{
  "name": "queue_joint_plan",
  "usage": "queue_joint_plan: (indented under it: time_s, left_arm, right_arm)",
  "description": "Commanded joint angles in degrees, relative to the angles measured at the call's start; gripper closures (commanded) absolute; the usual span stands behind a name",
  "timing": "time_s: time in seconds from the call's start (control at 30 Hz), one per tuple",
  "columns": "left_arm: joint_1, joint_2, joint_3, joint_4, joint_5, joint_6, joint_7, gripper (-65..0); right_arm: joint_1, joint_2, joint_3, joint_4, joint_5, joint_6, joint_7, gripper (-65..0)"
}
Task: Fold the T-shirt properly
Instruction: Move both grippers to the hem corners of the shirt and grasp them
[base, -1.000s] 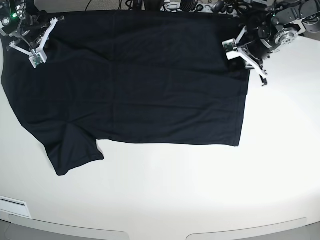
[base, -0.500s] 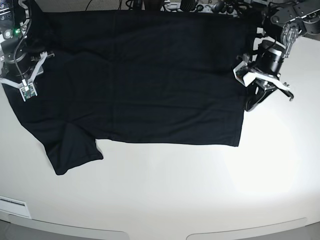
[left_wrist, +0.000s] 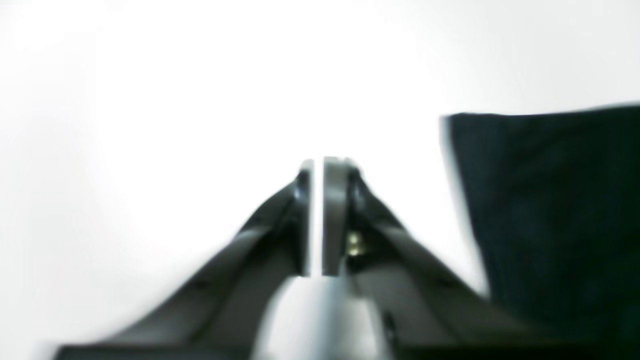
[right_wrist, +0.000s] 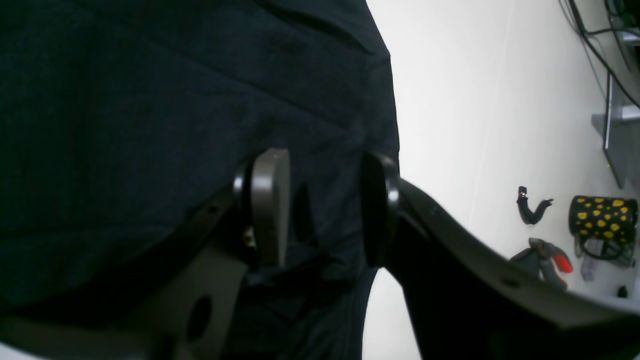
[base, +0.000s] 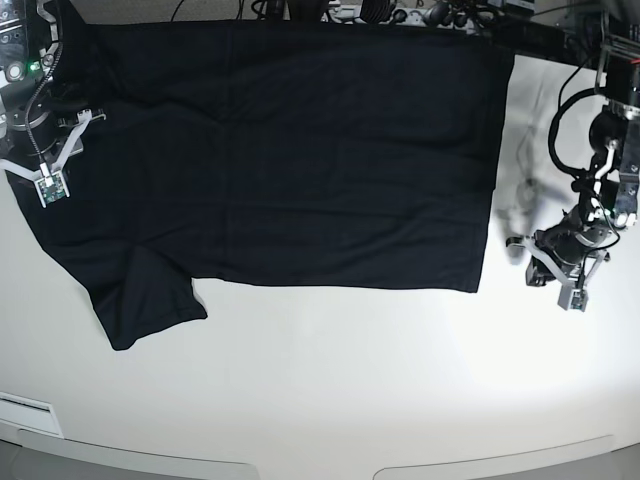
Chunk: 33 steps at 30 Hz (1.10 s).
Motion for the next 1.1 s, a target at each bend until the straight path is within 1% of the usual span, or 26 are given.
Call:
queue_joint_plan:
  time_s: [0.0, 0.03, 0.07, 0.1, 0.2, 0.3, 0.43, 0.53, 0.63, 0.67, 0.7, 0.73, 0.8, 0.9, 0.93, 0.97, 1.07]
  left_arm:
    - [-3.0, -0.9, -1.5, -2.0, -3.9, -2.4, 0.7, -19.0]
    - [-4.3, -0.4, -1.6, -4.8, -6.4, -5.0, 2.8, -25.2]
    - [-5.7, 0.2, -1.6, -7.4, -8.2, -7.8, 4.4, -28.0]
    - [-7.1, 0.8, -1.6, -9.8, -9.6, -10.1, 6.4, -28.2]
    - [-10.6, 2.9, -1.2, -15.5, -14.3, -13.8, 11.1, -28.2]
    - [-13.0, 5.2, 0.7, -20.3, -16.0, -16.0, 12.8, -28.2]
    - [-14.2, 8.4, 4.4, -23.0, -19.0, -19.1, 17.7, -28.2]
    - [-14.2, 10.1, 6.6, -23.0, -20.3, -19.4, 20.8, -28.2]
    - [-14.2, 11.0, 7.0, -23.0, -21.7, -19.4, 22.8, -28.1]
    - [-14.2, 11.0, 7.0, -23.0, -22.5, -19.4, 22.9, -27.2]
    - [-14.3, 10.9, 6.9, -23.0, -23.1, -19.4, 22.8, -24.1]
    - [-14.4, 10.8, 6.9, -23.0, -23.2, -19.4, 22.8, -18.4]
    - [-14.4, 10.6, 6.9, -23.0, -23.0, -18.7, 22.8, -0.2]
    - [-14.4, 10.5, 6.9, -23.0, -20.0, -19.0, 21.9, 0.0]
    - [-14.4, 10.5, 6.9, -23.0, -19.3, -19.0, 21.5, 0.0]
    - [-14.4, 10.5, 6.9, -23.0, -18.9, -19.0, 21.5, 0.0]
    - [-14.4, 10.5, 6.9, -23.0, -18.7, -19.0, 21.5, 0.0]
  right_arm:
    - [0.3, 0.9, 0.5, 1.0, -0.7, -0.4, 1.0, -26.1]
    - [0.3, 0.9, 0.5, 1.0, -0.7, -0.4, 1.0, -26.1]
    - [0.3, 0.9, 0.5, 1.0, -0.7, -0.5, 1.2, -26.1]
    - [0.3, 0.9, 0.5, 1.0, -0.7, -0.5, 1.4, -26.1]
    - [0.3, 0.9, 0.5, 1.0, -0.7, -0.5, 1.4, -26.1]
    - [0.4, 0.9, 0.5, 1.0, -0.7, -0.4, 1.4, -26.1]
    - [0.5, 1.0, 0.5, 1.0, -0.7, -0.4, 1.7, -26.1]
    - [0.5, 1.0, 0.5, 1.0, -0.7, -0.4, 2.5, -26.2]
    - [0.7, 1.0, 0.5, 1.0, -0.7, -0.5, 4.0, -26.1]
    - [0.8, 1.0, 0.5, 1.0, -0.7, -0.7, 4.9, -26.2]
    - [1.2, 0.9, 0.5, 1.0, -0.7, -0.8, 5.8, -26.2]
    - [1.8, 1.0, 0.5, 0.9, -0.7, -1.1, 6.9, -26.2]
    - [3.8, 1.0, 0.5, -0.2, -0.7, -1.5, 9.8, -26.2]
    - [10.0, 0.9, 0.5, -6.0, 0.4, -1.4, 14.1, -26.2]
    - [12.9, 0.9, 0.5, -9.1, 2.3, -1.2, 14.7, -26.2]
    - [16.2, 0.9, 0.5, -12.6, 4.8, -0.1, 14.8, -26.2]
    - [27.0, 0.8, 0.5, -26.0, 13.7, 4.6, 14.7, -26.2]
